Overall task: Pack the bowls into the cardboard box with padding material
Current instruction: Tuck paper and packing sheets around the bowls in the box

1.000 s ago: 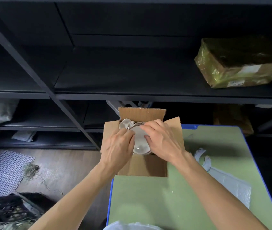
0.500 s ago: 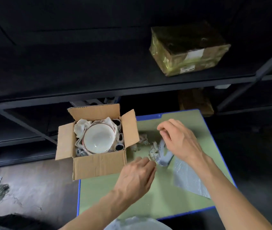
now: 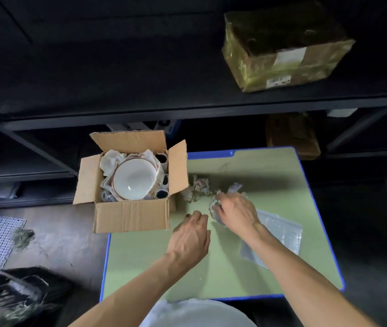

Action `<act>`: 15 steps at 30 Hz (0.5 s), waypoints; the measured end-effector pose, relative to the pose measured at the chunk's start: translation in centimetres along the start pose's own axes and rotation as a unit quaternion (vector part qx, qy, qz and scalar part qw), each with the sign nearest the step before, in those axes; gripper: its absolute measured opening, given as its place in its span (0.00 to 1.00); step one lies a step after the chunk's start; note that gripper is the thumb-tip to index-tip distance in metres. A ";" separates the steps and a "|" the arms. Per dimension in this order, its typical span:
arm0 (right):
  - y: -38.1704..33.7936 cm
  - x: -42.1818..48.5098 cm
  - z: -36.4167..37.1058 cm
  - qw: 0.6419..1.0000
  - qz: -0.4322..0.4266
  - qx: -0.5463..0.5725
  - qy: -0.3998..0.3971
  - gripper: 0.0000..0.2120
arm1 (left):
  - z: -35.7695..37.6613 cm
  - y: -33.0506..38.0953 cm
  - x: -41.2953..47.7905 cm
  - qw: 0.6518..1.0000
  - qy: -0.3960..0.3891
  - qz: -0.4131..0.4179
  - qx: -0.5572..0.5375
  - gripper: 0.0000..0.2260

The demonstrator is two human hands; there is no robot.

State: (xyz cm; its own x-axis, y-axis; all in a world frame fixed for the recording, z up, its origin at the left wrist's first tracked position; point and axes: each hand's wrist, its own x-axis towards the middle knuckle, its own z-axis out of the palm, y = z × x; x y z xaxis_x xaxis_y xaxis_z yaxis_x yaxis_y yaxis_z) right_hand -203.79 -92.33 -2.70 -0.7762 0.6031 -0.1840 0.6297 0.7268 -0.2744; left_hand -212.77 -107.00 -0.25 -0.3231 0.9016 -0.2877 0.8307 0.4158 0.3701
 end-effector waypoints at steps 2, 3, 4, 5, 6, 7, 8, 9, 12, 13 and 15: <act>-0.7 0.7 0.6 0.999 0.000 -0.041 -0.002 0.17 | 0.0 -0.1 -0.1 1.000 0.004 -0.017 0.006 0.11; -1.0 1.0 0.8 0.998 0.004 -0.062 -0.008 0.18 | 0.0 -0.2 -0.1 1.000 0.005 -0.024 0.008 0.11; -1.2 1.3 1.0 0.997 0.010 -0.078 -0.016 0.19 | 0.0 -0.3 -0.1 0.999 0.005 -0.030 0.008 0.11; -1.5 1.5 1.0 0.995 0.018 -0.087 -0.032 0.20 | 0.0 -0.3 -0.1 0.999 0.006 -0.036 0.005 0.11; -1.8 1.7 1.1 0.994 0.025 -0.090 -0.047 0.19 | 0.1 -0.5 -0.1 0.999 0.007 -0.042 0.000 0.11; -2.0 1.8 1.3 0.994 0.030 -0.091 -0.060 0.17 | 0.1 -0.6 0.0 0.999 0.009 -0.050 -0.006 0.11; -2.1 1.9 1.4 0.993 0.034 -0.090 -0.065 0.13 | 0.3 -0.6 0.1 0.998 0.008 -0.058 -0.012 0.12; -2.2 1.8 1.4 0.994 0.040 -0.085 -0.064 0.09 | 0.4 -0.7 0.1 0.998 0.007 -0.063 -0.015 0.13; -2.0 1.2 1.0 0.997 0.047 -0.045 -0.046 0.11 | 0.5 -1.0 0.3 0.997 0.005 -0.071 -0.024 0.14; -1.8 0.9 0.7 0.998 0.048 -0.016 -0.036 0.10 | 0.6 -1.0 0.4 0.997 0.007 -0.070 -0.028 0.15; -1.3 0.6 0.1 0.997 0.060 0.051 -0.017 0.07 | 0.7 -1.2 0.6 0.997 0.010 -0.066 -0.036 0.18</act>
State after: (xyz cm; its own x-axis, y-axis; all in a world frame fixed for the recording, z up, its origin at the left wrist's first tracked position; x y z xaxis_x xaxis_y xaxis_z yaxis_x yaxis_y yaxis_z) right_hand -205.07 -92.93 -2.53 -0.6967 0.6715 -0.2525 0.7134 0.6116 -0.3419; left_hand -213.66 -107.10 -1.47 -0.4371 0.8404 -0.3205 0.7458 0.5378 0.3930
